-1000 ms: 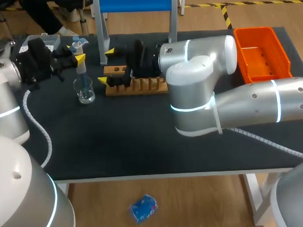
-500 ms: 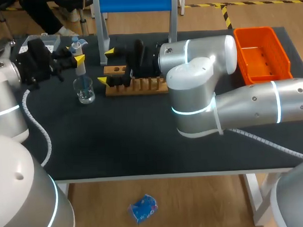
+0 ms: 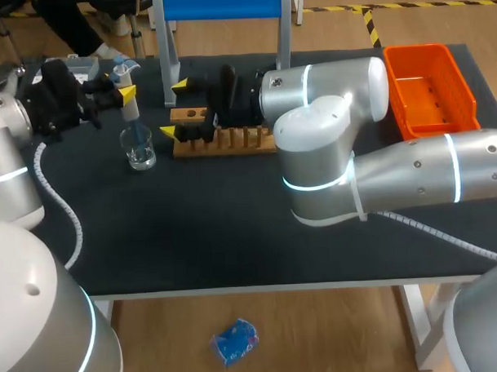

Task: Invert the test tube, pick up the pipette, mount the tip to pipette, aspirate from beaker and dispense into the tube, eject the tip, return the pipette, and cap with the stopper.

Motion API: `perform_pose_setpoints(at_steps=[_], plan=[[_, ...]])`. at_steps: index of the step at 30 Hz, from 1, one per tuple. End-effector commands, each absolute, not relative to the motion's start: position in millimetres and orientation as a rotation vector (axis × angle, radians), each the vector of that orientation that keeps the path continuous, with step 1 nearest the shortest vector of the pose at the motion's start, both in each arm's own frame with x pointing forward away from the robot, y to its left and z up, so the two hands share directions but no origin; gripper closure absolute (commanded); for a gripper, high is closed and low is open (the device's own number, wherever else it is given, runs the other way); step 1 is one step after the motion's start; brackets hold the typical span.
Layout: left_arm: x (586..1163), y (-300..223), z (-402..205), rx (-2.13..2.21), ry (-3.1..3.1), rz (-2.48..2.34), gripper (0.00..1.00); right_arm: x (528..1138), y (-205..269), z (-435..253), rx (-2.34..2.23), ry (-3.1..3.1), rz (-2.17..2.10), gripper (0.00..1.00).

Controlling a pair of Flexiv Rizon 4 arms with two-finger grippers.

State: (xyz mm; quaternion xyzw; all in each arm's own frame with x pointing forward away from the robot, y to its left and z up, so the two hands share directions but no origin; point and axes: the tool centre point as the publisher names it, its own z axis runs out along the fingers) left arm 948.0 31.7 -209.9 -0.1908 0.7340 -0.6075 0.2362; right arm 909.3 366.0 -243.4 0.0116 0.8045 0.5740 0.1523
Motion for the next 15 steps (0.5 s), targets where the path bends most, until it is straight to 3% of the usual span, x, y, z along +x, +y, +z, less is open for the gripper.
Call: perform_pose_setpoints(at_steps=[1,15], plan=[[950.5,32.1,-209.7,-0.524,2.023,-1.661,1.0,909.4,364.9,-243.8,0.031,2.307,1.65,0.0],[954.1,34.8,-208.7,-0.522,2.036,-1.639,1.0,909.4,364.9,-243.8,0.031,2.307,1.65,0.0]])
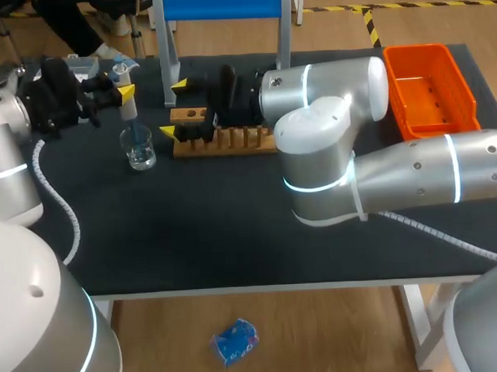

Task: Invert the test tube, pick up the pipette, mount the tip to pipette, aspirate from beaker and dispense into the tube, eject the tip, return the pipette, and cap with the stopper.

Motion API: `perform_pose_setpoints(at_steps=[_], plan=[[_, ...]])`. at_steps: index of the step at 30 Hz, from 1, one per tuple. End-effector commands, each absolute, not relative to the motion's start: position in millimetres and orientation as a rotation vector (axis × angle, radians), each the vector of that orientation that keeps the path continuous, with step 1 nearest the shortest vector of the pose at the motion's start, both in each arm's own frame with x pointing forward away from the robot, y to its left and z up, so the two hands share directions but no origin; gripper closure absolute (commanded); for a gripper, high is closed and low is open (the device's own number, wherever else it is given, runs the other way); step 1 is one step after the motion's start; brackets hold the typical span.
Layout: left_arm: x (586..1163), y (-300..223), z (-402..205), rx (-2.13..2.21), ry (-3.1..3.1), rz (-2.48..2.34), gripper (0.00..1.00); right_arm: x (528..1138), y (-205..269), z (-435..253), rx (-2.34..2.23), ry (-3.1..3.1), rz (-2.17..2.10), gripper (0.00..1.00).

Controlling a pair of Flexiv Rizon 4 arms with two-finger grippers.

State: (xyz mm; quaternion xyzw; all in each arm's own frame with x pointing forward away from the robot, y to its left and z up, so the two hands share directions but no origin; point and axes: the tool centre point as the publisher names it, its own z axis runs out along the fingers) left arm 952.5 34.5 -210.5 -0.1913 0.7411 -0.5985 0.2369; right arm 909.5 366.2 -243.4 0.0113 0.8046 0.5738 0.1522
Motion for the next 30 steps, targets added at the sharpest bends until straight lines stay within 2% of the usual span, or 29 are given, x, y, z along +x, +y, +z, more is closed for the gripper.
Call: perform_pose_setpoints(at_steps=[1,17,30], plan=[[954,35,-209,-0.522,2.036,-1.639,1.0,909,365,-244,0.031,2.307,1.65,0.0],[954,35,-209,-0.522,2.036,-1.639,1.0,910,364,-241,0.029,2.307,1.647,0.0],[954,35,-209,-0.522,2.036,-1.639,1.0,929,364,-159,-0.19,2.39,1.578,0.0]])
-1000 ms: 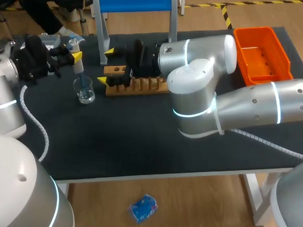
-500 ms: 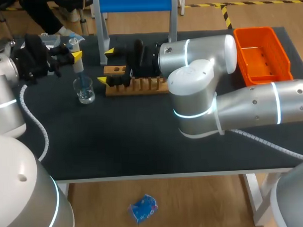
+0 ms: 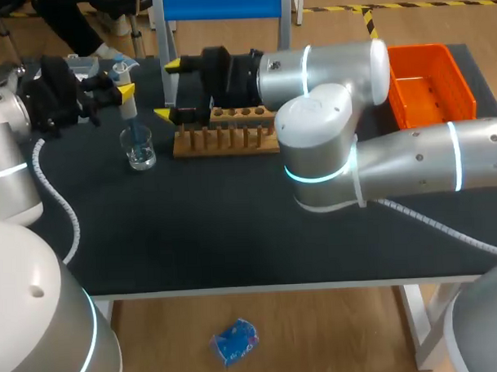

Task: Invert the test tube, pick up the pipette, mount the tip to pipette, aspirate from beaker and dispense into the tube, eject the tip, return the pipette, and cap with the stopper.

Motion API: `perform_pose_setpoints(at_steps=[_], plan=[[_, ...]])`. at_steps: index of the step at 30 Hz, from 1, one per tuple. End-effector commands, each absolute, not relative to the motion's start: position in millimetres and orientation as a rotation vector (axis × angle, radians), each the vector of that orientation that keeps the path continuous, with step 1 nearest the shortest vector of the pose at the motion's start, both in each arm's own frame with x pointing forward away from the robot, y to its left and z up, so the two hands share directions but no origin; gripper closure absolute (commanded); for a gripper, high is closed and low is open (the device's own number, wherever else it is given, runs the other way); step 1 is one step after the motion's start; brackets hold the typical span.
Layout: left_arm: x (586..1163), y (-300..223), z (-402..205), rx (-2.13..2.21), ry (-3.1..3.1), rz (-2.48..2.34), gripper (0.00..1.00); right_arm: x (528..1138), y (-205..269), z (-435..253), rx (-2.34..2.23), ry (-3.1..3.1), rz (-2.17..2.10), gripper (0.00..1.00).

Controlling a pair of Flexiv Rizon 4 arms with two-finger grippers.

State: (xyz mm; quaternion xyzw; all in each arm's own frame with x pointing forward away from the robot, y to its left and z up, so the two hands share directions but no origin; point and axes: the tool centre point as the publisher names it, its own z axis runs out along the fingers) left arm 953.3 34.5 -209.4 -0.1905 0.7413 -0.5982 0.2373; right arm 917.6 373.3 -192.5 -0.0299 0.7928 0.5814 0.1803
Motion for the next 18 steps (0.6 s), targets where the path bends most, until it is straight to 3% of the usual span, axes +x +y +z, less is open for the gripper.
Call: perform_pose_setpoints(at_steps=[1,18], plan=[[954,35,-209,-0.522,2.036,-1.639,1.0,931,365,-153,-0.198,2.405,1.58,0.0],[954,35,-209,-0.522,2.036,-1.639,1.0,950,390,-106,-0.277,2.604,1.477,0.0]])
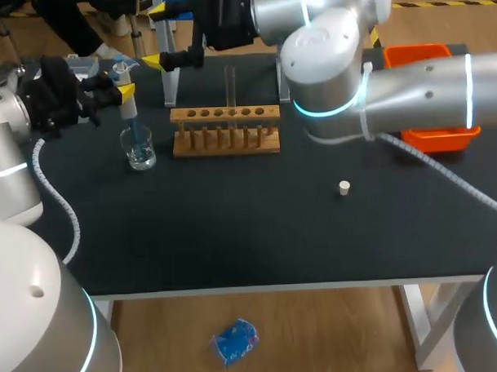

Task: Invert the test tube, pick up the pipette, mount the tip to pipette, aspirate from beaker and dispense into the tube, eject the tip, return the pipette, and cap with the stopper.

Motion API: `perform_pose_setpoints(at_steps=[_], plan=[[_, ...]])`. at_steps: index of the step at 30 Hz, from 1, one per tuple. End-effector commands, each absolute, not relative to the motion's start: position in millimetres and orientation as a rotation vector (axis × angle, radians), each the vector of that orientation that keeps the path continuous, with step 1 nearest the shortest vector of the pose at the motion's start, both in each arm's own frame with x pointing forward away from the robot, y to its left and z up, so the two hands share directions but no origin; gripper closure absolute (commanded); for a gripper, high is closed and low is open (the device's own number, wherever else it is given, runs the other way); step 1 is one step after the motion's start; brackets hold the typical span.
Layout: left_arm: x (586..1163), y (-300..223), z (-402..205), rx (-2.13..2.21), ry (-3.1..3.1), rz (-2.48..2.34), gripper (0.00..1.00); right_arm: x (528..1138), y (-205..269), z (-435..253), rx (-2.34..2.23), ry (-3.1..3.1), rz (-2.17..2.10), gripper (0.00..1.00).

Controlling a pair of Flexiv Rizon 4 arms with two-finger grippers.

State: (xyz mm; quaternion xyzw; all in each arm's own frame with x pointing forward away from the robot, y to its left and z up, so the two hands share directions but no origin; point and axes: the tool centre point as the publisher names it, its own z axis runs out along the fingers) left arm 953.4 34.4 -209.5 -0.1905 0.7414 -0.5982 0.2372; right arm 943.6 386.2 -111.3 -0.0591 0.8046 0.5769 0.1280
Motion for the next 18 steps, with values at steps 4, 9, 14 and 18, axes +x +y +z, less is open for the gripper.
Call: perform_pose_setpoints(at_steps=[4,9,14,18], plan=[[954,35,-209,-0.522,2.036,-1.639,1.0,950,390,-106,-0.277,2.604,1.477,0.0],[954,35,-209,-0.522,2.036,-1.639,1.0,950,390,-106,-0.277,2.604,1.477,0.0],[954,35,-209,-0.522,2.036,-1.639,1.0,948,396,-107,-0.294,2.606,1.479,0.0],[954,35,-209,-0.522,2.036,-1.639,1.0,944,406,-103,-0.321,2.606,1.486,0.02]])
